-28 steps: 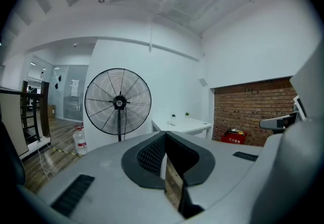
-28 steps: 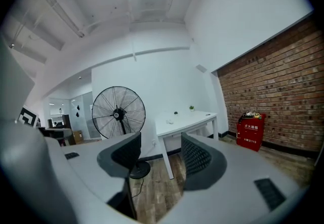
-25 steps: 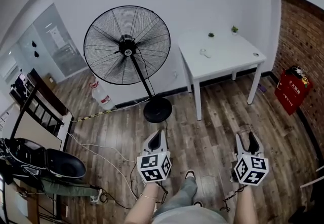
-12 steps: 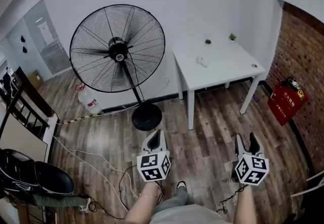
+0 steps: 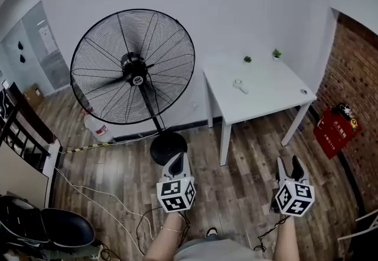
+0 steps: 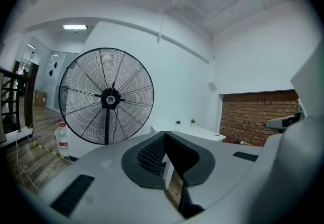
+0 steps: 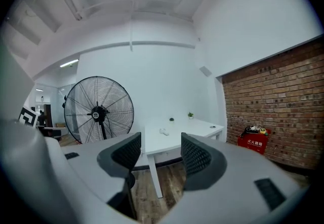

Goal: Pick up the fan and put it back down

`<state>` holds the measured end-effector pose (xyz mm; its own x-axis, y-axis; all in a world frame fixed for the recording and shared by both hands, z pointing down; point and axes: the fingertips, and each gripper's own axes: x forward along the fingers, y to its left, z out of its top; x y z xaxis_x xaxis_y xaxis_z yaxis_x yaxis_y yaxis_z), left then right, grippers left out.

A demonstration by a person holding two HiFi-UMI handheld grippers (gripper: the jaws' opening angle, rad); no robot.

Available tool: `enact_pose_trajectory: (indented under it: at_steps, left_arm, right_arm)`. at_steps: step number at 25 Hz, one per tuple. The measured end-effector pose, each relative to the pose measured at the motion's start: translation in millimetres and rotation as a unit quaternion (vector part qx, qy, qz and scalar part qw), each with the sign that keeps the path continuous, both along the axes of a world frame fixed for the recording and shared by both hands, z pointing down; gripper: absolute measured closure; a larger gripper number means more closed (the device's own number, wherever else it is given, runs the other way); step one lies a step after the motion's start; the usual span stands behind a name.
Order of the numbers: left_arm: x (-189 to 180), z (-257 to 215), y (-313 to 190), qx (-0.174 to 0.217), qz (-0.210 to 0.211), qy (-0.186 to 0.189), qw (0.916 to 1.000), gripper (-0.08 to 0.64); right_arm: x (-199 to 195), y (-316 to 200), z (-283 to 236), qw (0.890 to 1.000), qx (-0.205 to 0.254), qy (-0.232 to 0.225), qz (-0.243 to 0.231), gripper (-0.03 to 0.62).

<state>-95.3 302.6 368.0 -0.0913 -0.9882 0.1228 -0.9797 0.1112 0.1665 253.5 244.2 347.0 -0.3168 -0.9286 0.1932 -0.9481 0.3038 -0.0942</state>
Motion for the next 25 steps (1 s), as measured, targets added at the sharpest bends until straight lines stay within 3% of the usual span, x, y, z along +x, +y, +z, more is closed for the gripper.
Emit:
enact_pose_trajectory:
  at_steps: [5,13,25]
  left_arm:
    - [-26.0,10.2,-33.2,-0.008,0.002,0.010,0.9999,0.549]
    - [-34.4,32.8,-63.2,-0.034,0.012,0.025,0.9990,0.549]
    - [-58.6,43.0,-132.3,-0.050,-0.013,0.020,0.9984,0.549]
  right_arm:
    - [-14.1,-30.4,0.4,1.000,-0.001,0.006,0.016,0.350]
    - [-17.3,-60.4,11.7,0.999,-0.024,0.024,0.029,0.350]
    - [-40.1,-154.9,21.6,0.999,-0.029,0.018,0.006,0.348]
